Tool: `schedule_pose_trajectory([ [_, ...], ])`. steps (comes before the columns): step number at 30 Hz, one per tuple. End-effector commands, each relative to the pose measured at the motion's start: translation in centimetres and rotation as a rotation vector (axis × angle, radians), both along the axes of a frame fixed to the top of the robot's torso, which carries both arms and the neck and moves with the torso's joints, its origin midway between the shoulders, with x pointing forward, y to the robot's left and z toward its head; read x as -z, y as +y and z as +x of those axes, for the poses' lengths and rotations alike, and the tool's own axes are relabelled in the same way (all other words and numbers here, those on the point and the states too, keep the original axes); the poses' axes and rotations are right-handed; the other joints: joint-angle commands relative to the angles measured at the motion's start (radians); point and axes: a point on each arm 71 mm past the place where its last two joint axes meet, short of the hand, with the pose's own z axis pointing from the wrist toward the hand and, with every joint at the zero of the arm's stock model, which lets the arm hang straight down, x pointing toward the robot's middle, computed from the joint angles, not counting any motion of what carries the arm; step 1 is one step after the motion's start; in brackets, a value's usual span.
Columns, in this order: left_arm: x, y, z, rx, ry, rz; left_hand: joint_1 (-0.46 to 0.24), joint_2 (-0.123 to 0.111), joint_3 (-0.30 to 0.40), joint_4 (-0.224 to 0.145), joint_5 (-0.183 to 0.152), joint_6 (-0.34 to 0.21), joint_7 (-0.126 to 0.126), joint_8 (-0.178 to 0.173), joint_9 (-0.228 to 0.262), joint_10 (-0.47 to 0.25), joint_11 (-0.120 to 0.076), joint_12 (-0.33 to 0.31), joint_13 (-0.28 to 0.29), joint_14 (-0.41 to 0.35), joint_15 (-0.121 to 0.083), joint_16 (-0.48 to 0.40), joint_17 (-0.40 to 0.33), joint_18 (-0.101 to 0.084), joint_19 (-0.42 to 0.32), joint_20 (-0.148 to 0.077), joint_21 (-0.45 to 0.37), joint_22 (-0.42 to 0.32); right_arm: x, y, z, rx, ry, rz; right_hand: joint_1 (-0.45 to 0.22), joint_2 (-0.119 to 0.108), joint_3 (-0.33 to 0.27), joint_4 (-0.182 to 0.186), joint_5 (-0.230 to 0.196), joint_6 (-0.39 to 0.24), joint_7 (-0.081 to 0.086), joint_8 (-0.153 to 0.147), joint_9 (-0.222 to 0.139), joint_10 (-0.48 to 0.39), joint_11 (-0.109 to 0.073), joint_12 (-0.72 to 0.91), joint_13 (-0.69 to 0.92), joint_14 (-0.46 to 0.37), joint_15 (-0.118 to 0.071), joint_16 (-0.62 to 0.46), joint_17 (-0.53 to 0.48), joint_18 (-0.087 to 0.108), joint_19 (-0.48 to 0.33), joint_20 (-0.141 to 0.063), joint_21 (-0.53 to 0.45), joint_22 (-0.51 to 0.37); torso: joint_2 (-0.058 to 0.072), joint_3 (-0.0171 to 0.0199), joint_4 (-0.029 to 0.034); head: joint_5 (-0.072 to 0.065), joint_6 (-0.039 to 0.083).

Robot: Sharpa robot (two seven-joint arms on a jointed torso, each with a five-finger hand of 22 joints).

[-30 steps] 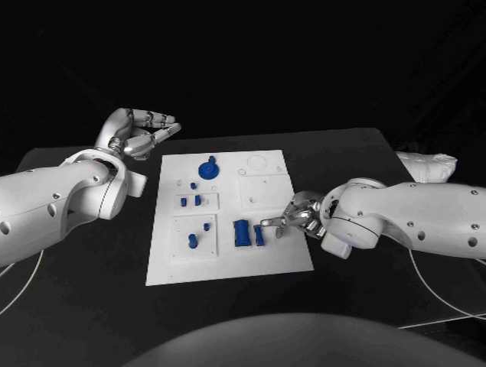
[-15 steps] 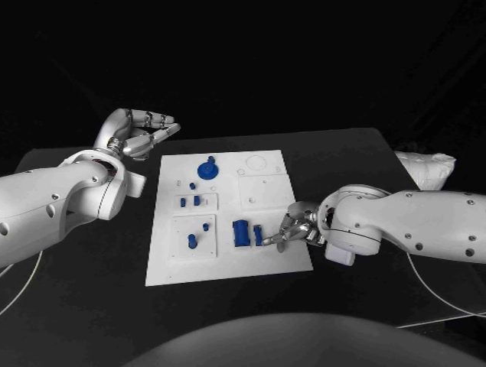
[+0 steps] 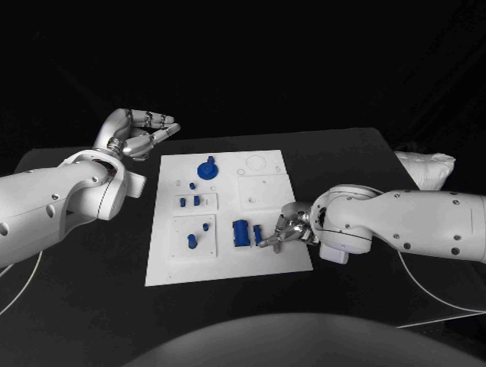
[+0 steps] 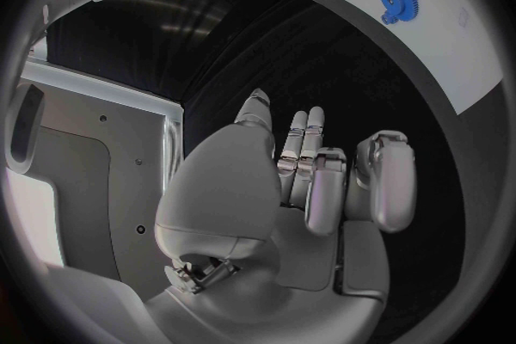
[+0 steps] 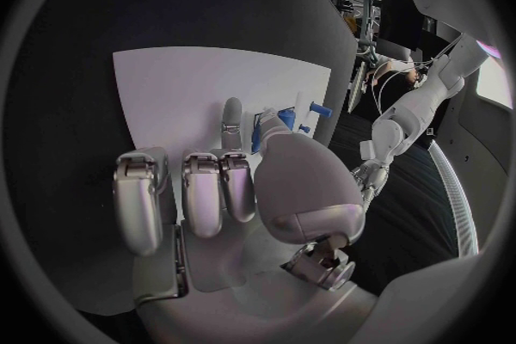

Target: Assemble the parts on the task board

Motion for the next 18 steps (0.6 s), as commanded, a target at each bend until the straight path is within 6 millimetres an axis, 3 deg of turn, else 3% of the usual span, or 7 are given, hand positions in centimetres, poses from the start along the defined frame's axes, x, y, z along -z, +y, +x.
schedule_pose_trajectory([
  [1, -0.07, -0.3, -0.03, 0.019, -0.002, -0.001, -0.002, 0.008, -0.004, 0.001, 0.001, 0.006, -0.001, -0.006, -0.001, -0.002, 0.0, -0.003, -0.001, 0.106, 0.002, 0.003, 0.263, 0.012, 0.014, 0.003, -0.005, 0.217, 0.1, 0.13, -0.02, -0.022, 0.0, -0.014, 0.006, 0.0, -0.008, 0.0, -0.004, -0.006, 0.001, 0.005, 0.001, 0.105, -0.008, 0.003, 0.263, 0.106, -0.008, 0.004, 0.263, -0.007, 0.103, -0.007, 0.004, 0.263, 0.0, 0.0002, 0.0001, 0.0, 0.0],
  [18, -0.08, -0.33, -0.02, 0.019, -0.003, -0.001, -0.002, 0.008, -0.004, 0.001, 0.001, 0.006, -0.001, -0.006, -0.001, -0.002, 0.0, -0.003, -0.001, 0.106, 0.002, 0.003, 0.263, 0.012, 0.014, 0.003, -0.005, 0.217, 0.22, 0.3, 0.48, -0.007, -0.02, -0.024, 0.042, 0.033, 0.0, -0.013, -0.003, -0.011, 0.0, 0.008, 0.018, 0.105, -0.009, 0.003, 0.263, 0.106, -0.009, 0.004, 0.263, -0.007, 0.103, -0.008, 0.004, 0.263, -0.001, 0.0, 0.0, -0.003, 0.0],
])
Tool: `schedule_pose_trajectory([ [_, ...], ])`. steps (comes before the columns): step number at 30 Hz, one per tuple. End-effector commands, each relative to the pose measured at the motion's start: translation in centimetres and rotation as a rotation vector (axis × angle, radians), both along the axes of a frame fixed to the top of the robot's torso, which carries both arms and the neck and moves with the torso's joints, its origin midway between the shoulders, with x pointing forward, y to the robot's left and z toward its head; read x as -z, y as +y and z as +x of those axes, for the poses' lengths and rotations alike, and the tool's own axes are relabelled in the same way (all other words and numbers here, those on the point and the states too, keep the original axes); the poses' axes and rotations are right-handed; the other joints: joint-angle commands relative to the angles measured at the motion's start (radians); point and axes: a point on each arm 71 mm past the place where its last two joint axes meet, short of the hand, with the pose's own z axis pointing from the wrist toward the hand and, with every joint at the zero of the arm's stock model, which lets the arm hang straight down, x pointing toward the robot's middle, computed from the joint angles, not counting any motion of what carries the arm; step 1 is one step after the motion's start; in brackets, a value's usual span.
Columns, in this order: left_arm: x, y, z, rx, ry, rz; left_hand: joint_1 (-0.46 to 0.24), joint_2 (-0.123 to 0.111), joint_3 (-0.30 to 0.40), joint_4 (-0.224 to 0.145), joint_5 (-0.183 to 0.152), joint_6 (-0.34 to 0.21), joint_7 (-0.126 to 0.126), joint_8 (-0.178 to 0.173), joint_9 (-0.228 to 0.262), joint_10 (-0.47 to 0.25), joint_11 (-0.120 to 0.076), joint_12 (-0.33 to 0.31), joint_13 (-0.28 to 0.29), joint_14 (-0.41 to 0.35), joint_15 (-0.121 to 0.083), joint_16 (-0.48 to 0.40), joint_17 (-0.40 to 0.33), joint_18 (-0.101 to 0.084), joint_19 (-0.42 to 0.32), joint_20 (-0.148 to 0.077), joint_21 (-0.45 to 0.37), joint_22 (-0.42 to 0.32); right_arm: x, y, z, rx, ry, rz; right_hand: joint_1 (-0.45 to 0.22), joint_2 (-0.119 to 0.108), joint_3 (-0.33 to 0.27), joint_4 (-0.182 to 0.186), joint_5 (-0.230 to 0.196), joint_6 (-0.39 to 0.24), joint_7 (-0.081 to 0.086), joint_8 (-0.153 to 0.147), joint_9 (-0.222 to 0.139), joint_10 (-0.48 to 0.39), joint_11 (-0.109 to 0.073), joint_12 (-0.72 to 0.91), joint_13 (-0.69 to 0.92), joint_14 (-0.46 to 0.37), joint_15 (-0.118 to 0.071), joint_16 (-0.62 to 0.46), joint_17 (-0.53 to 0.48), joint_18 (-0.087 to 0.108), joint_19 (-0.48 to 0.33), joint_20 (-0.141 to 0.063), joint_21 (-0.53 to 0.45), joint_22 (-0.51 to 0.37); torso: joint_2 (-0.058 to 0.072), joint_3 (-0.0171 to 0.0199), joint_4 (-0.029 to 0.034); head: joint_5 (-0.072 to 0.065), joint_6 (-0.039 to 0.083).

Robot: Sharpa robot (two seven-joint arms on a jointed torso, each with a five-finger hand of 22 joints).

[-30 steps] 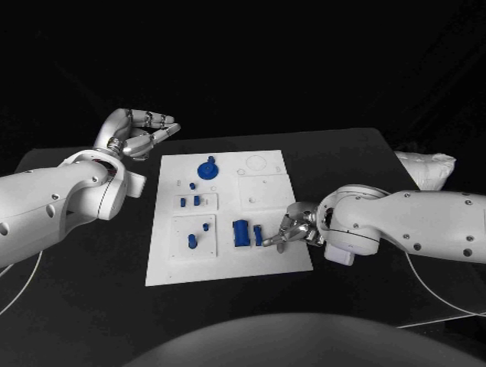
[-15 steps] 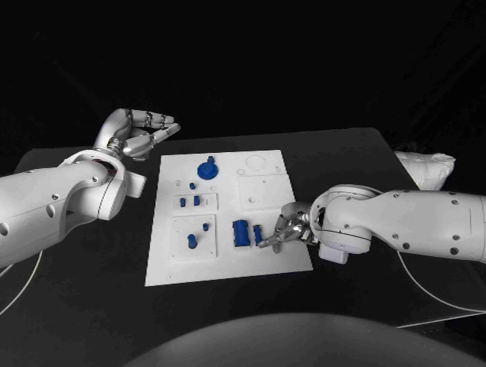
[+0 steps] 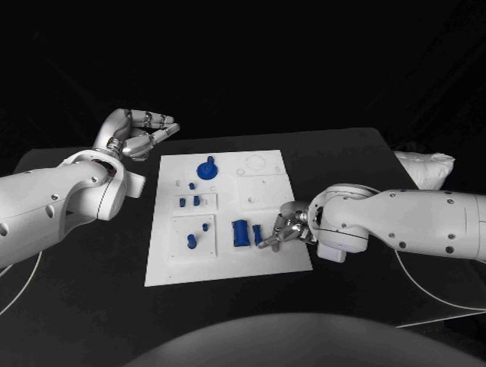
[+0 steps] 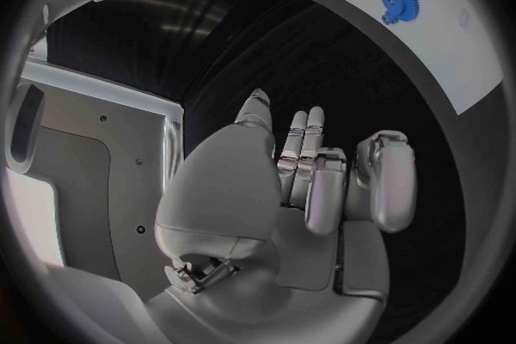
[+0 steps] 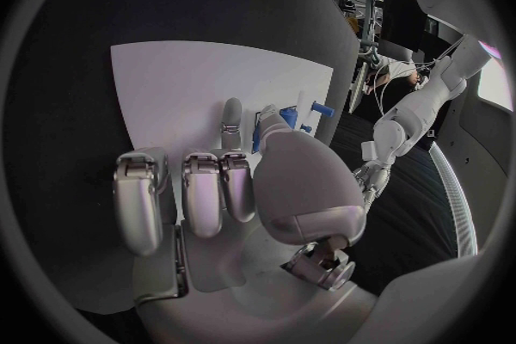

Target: Assemble the parts on the task board

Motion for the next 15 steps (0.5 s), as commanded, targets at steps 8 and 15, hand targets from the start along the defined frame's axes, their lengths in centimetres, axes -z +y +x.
schedule_pose_trajectory([
  [8, -0.08, -0.29, -0.03, 0.018, -0.004, -0.001, -0.002, 0.008, -0.004, 0.001, 0.001, 0.006, -0.001, -0.006, -0.001, -0.002, 0.0, -0.003, -0.001, 0.106, 0.002, 0.003, 0.263, 0.012, 0.014, 0.003, -0.005, 0.217, 0.11, 0.13, 0.31, -0.002, -0.018, -0.015, 0.015, 0.007, 0.001, -0.009, -0.003, -0.004, 0.0, 0.005, 0.004, 0.105, -0.009, 0.003, 0.263, 0.106, -0.009, 0.004, 0.263, -0.007, 0.103, -0.008, 0.004, 0.263, 0.0, 0.0, 0.0005, 0.0, 0.0],
  [15, -0.08, -0.3, -0.04, 0.019, -0.003, -0.002, -0.002, 0.008, -0.004, 0.001, 0.001, 0.006, -0.001, -0.006, -0.001, -0.002, 0.0, -0.003, -0.001, 0.106, 0.002, 0.003, 0.263, 0.012, 0.014, 0.003, -0.005, 0.217, 0.15, 0.16, 0.43, 0.002, -0.019, -0.017, 0.02, 0.013, 0.003, -0.011, -0.003, -0.003, -0.001, 0.006, 0.007, 0.105, -0.009, 0.003, 0.263, 0.106, -0.009, 0.004, 0.263, -0.007, 0.103, -0.008, 0.004, 0.263, 0.0, -0.0002, 0.0006, 0.0, 0.0],
])
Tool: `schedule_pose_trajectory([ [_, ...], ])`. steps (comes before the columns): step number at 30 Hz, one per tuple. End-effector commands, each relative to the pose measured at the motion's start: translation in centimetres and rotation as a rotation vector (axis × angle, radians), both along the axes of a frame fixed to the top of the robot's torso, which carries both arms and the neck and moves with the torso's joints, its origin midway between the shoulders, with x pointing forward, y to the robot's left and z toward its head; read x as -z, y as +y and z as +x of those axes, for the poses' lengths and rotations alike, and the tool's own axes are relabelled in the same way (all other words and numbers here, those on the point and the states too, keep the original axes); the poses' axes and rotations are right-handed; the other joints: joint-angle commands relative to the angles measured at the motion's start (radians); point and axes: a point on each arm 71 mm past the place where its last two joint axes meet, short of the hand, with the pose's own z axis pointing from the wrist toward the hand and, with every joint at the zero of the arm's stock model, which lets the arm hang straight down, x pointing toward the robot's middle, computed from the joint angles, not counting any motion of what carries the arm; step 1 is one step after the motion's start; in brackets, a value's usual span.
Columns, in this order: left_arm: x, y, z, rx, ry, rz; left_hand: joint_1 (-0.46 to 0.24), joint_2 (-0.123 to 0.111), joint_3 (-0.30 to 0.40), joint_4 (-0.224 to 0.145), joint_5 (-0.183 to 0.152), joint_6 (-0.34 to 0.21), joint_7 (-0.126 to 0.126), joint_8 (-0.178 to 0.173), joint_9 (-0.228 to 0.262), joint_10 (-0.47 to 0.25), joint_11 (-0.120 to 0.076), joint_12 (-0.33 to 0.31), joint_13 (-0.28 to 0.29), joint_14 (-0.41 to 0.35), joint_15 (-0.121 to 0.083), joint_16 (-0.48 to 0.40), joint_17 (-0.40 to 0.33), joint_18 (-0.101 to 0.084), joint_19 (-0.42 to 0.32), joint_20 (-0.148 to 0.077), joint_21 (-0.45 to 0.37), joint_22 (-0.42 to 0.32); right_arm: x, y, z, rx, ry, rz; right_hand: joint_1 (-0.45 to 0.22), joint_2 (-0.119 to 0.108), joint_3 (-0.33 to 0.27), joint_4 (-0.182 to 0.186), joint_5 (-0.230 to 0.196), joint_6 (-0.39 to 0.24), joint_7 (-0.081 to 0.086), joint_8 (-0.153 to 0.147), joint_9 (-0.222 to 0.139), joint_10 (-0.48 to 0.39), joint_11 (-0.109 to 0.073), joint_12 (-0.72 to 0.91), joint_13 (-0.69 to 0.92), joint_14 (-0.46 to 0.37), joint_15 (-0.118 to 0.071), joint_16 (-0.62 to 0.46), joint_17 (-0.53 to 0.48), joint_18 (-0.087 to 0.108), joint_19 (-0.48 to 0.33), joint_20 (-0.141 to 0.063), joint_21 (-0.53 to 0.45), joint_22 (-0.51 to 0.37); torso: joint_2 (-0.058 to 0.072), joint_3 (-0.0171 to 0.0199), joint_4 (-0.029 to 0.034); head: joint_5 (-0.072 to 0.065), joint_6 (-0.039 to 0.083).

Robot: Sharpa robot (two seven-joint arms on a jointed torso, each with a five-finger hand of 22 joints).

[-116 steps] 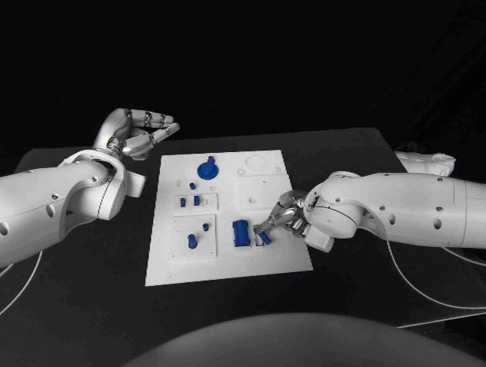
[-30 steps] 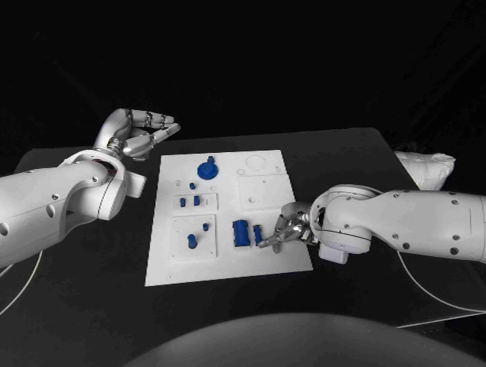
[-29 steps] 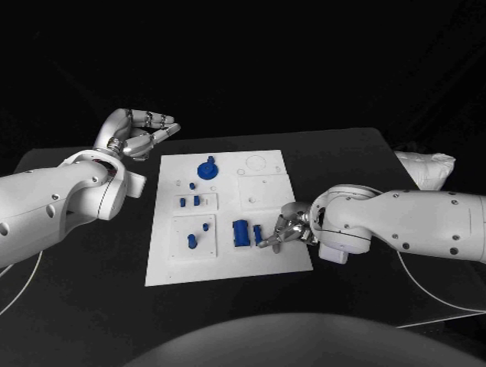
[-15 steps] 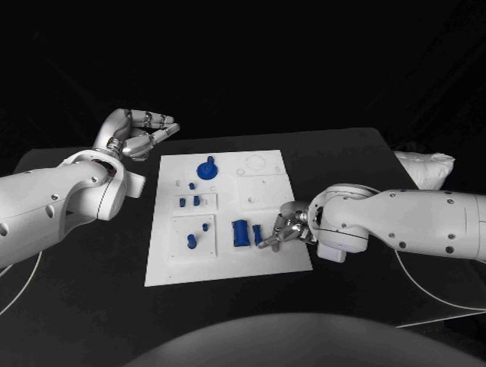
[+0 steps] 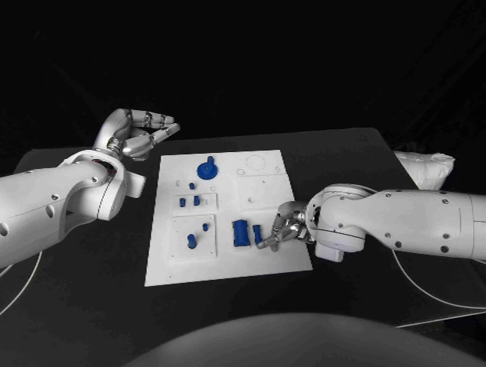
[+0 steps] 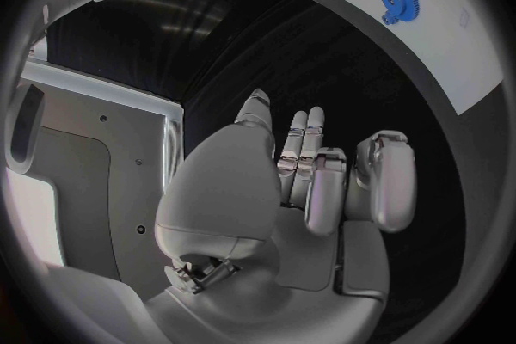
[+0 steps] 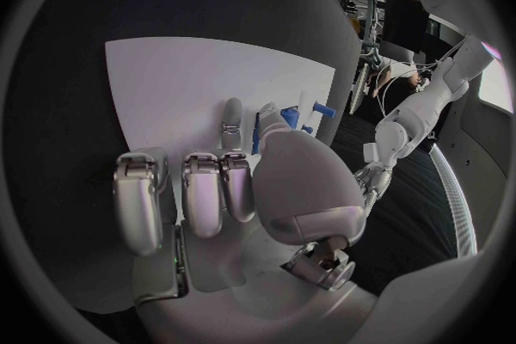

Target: Assemble the parts on the task board

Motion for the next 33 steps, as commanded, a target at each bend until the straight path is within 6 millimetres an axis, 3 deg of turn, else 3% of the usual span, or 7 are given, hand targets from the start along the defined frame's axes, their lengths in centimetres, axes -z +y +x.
schedule_pose_trajectory([
  [1, -0.1, -0.3, 0.0, 0.018, -0.003, -0.002, -0.002, 0.008, -0.004, 0.001, 0.001, 0.006, -0.001, -0.006, -0.001, -0.002, 0.0, -0.003, -0.001, 0.106, 0.002, 0.003, 0.263, 0.012, 0.014, 0.003, -0.005, 0.217, -0.1, -0.1, 0.2, 0.005, -0.016, -0.011, 0.015, 0.005, 0.001, -0.01, -0.002, -0.003, -0.001, 0.006, 0.003, 0.105, -0.01, 0.003, 0.263, 0.106, -0.009, 0.004, 0.264, -0.007, 0.103, -0.008, 0.004, 0.264, 0.0, -0.0002, -0.0001, 0.0, 0.0],
  [15, -0.1, -0.1, -0.1, 0.015, -0.003, -0.001, 0.0, 0.01, -0.004, 0.001, 0.001, 0.006, -0.001, -0.006, -0.001, -0.002, 0.0, -0.004, -0.001, 0.106, 0.002, 0.003, 0.263, 0.012, 0.014, 0.003, -0.005, 0.218, -0.7, -0.3, -0.2, 0.037, -0.042, 0.091, 0.039, -0.01, -0.007, -0.033, -0.002, -0.003, -0.003, 0.009, 0.015, 0.105, -0.011, 0.003, 0.263, 0.106, -0.011, 0.004, 0.264, -0.007, 0.103, -0.01, 0.004, 0.264, 0.001, 0.0011, 0.0006, 0.007, 0.0],
  [24, -0.1, -0.1, 0.0, 0.013, -0.004, 0.0, 0.0, 0.01, -0.004, 0.001, 0.001, 0.006, -0.001, -0.006, -0.001, -0.002, 0.0, -0.004, -0.001, 0.106, 0.002, 0.003, 0.263, 0.012, 0.014, 0.003, -0.005, 0.218, -3.3, -1.2, 0.5, 0.131, -0.143, 0.272, 0.047, -0.024, -0.015, -0.042, 0.0, -0.002, -0.004, 0.012, 0.024, 0.105, -0.012, 0.003, 0.263, 0.106, -0.012, 0.004, 0.264, -0.007, 0.103, -0.01, 0.004, 0.264, 0.0, 0.0001, -0.0006, 0.01, 0.0],
  [27, -0.1, -0.2, 0.0, 0.014, -0.005, -0.001, 0.0, 0.01, -0.004, 0.001, 0.001, 0.006, -0.001, -0.006, -0.001, -0.002, 0.0, -0.004, -0.001, 0.106, 0.002, 0.003, 0.263, 0.012, 0.014, 0.003, -0.005, 0.218, -4.4, -1.7, 1.2, 0.191, -0.234, 0.355, 0.045, -0.023, -0.02, -0.04, 0.002, -0.024, 0.003, 0.003, 0.027, 0.105, -0.008, 0.003, 0.263, 0.106, -0.01, 0.004, 0.264, -0.007, 0.103, -0.009, 0.004, 0.264, 0.0, 0.0001, -0.0008, 0.01, 0.0],
  [30, -0.1, -0.2, 0.0, 0.016, -0.008, -0.001, 0.0, 0.01, -0.004, 0.001, 0.001, 0.006, -0.001, -0.006, -0.001, -0.002, 0.0, -0.004, -0.001, 0.106, 0.002, 0.003, 0.263, 0.012, 0.014, 0.003, -0.005, 0.218, -5.2, -2.1, 1.7, 0.254, -0.312, 0.443, 0.057, -0.012, -0.019, -0.042, 0.024, -0.076, 0.022, -0.023, 0.025, 0.105, 0.008, 0.003, 0.263, 0.106, 0.004, 0.004, 0.264, -0.007, 0.103, -0.001, 0.004, 0.264, 0.001, 0.0004, 0.0001, 0.01, 0.0],
  [33, -0.1, -0.2, 0.0, 0.016, -0.009, -0.001, 0.0, 0.01, -0.004, 0.001, 0.001, 0.006, -0.001, -0.006, -0.001, -0.002, 0.0, -0.004, -0.001, 0.106, 0.002, 0.003, 0.263, 0.012, 0.014, 0.003, -0.005, 0.218, -5.7, -2.5, 2.0, 0.309, -0.377, 0.494, 0.066, -0.006, -0.018, -0.045, 0.04, -0.084, 0.026, -0.026, 0.026, 0.105, 0.014, 0.003, 0.263, 0.106, 0.009, 0.004, 0.264, -0.007, 0.103, 0.005, 0.004, 0.264, 0.001, 0.0011, -0.001, 0.013, 0.0],
])
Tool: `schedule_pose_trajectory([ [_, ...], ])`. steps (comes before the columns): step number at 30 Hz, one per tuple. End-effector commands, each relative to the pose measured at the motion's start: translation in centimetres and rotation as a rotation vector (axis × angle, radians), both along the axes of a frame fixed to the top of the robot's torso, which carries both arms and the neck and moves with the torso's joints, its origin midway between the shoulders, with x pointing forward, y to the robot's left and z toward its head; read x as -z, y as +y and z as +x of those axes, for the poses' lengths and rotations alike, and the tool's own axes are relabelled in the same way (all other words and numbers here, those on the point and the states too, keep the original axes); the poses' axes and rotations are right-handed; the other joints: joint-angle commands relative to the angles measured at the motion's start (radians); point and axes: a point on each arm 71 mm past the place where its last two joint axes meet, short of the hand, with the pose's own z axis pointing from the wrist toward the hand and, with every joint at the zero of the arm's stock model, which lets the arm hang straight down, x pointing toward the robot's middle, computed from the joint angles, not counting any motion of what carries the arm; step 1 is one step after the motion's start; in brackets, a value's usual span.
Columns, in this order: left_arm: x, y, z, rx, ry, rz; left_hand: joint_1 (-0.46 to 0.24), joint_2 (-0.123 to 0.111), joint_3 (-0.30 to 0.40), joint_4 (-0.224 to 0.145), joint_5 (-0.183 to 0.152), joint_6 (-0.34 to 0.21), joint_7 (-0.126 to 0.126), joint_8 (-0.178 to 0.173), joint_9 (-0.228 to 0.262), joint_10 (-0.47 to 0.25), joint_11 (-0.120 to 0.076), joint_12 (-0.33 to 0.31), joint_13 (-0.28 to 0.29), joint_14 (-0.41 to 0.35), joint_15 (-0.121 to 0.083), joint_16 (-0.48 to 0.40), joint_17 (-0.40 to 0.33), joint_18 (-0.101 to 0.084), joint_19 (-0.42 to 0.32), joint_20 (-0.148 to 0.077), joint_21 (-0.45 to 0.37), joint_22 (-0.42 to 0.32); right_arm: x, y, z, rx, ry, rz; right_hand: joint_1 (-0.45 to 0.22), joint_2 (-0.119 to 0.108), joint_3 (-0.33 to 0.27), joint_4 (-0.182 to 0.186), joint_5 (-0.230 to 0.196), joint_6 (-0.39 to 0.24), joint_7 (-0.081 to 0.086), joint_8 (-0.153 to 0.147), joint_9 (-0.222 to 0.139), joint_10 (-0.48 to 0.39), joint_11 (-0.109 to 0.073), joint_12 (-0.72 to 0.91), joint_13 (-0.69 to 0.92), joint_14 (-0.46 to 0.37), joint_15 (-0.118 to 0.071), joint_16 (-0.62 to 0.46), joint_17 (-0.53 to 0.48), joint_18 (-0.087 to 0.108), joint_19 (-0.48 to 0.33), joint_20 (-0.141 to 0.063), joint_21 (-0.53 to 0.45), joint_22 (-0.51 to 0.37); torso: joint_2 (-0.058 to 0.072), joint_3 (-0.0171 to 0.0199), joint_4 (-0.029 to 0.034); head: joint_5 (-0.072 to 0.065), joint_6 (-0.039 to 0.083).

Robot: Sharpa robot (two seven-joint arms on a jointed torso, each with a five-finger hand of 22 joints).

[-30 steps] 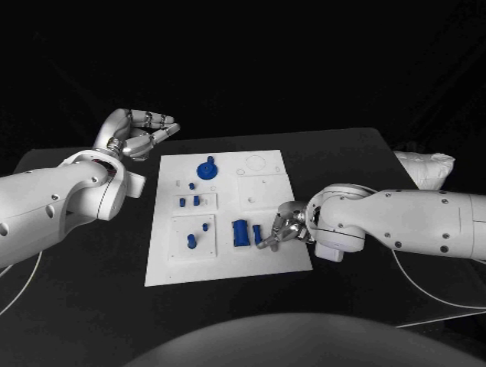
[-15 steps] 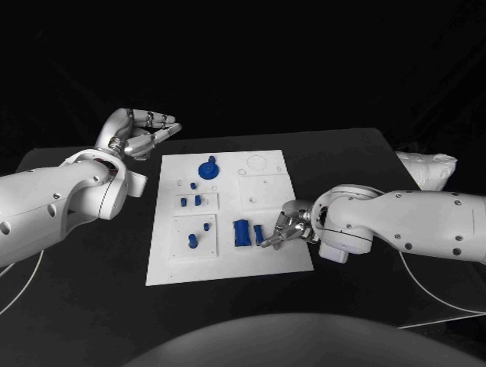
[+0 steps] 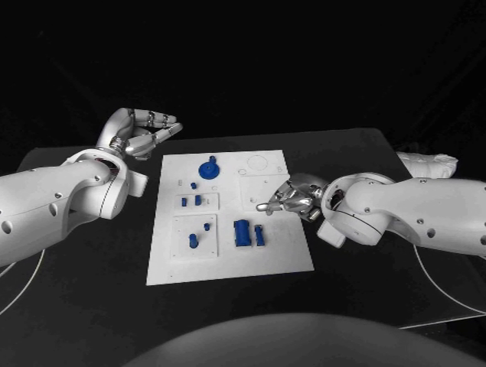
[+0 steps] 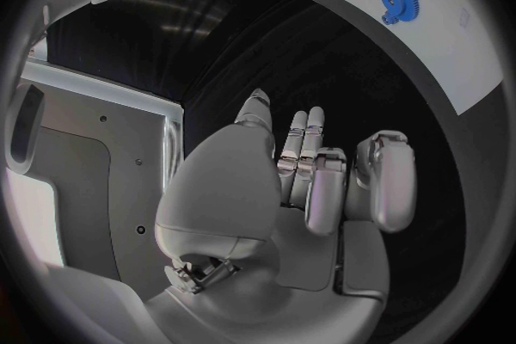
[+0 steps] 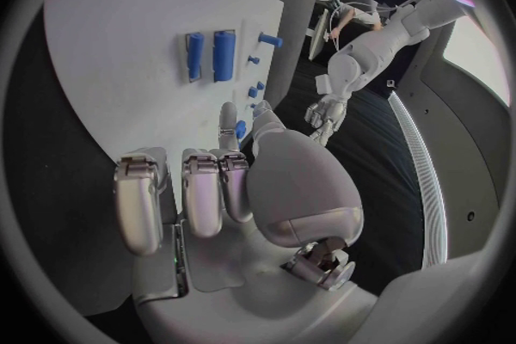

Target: Assemble the parts on the task board

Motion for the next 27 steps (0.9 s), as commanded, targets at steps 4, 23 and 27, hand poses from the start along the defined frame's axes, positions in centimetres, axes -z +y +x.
schedule_pose_trajectory([
  [4, -0.1, -0.3, 0.0, 0.016, -0.008, -0.001, 0.0, 0.01, -0.004, 0.001, 0.001, 0.006, -0.001, -0.006, -0.001, -0.002, 0.0, -0.004, -0.001, 0.106, 0.002, 0.003, 0.263, 0.012, 0.014, 0.003, -0.005, 0.218, -1.3, -0.5, 0.9, 0.139, -0.155, 0.16, 0.038, 0.007, 0.004, -0.019, 0.015, -0.004, -0.001, 0.001, 0.001, 0.105, 0.006, 0.003, 0.263, 0.106, 0.006, 0.004, 0.263, -0.007, 0.106, 0.012, 0.004, 0.263, 0.0, 0.0001, 0.0009, 0.001, 0.0],
  [23, -0.1, -0.3, -0.1, 0.017, -0.012, -0.003, 0.001, 0.013, -0.004, 0.001, 0.001, 0.006, -0.001, -0.006, -0.002, -0.002, 0.0, -0.004, -0.001, 0.106, 0.002, 0.003, 0.263, 0.012, 0.013, 0.003, -0.006, 0.217, -1.8, -0.1, 0.7, 0.126, -0.222, 0.284, 0.043, 0.014, -0.042, 0.013, 0.023, -0.011, 0.008, 0.057, 0.023, 0.105, 0.02, 0.003, 0.263, 0.106, 0.025, 0.004, 0.263, -0.007, 0.106, 0.035, 0.004, 0.263, 0.0, 0.0005, 0.0023, 0.004, 0.0],
  [27, -0.1, -0.2, -0.1, 0.016, -0.012, -0.002, 0.001, 0.013, -0.004, 0.001, 0.001, 0.006, -0.001, -0.006, -0.002, -0.002, 0.0, -0.004, -0.001, 0.106, 0.002, 0.003, 0.263, 0.012, 0.013, 0.003, -0.006, 0.217, -0.8, 0.0, 0.2, 0.052, -0.108, 0.177, -0.024, 0.008, -0.088, 0.058, -0.01, 0.041, -0.031, 0.181, 0.127, 0.105, -0.017, 0.003, 0.263, 0.106, -0.004, 0.004, 0.263, -0.007, 0.106, 0.009, 0.004, 0.263, -0.001, -0.0014, 0.0018, 0.006, 0.0],
])
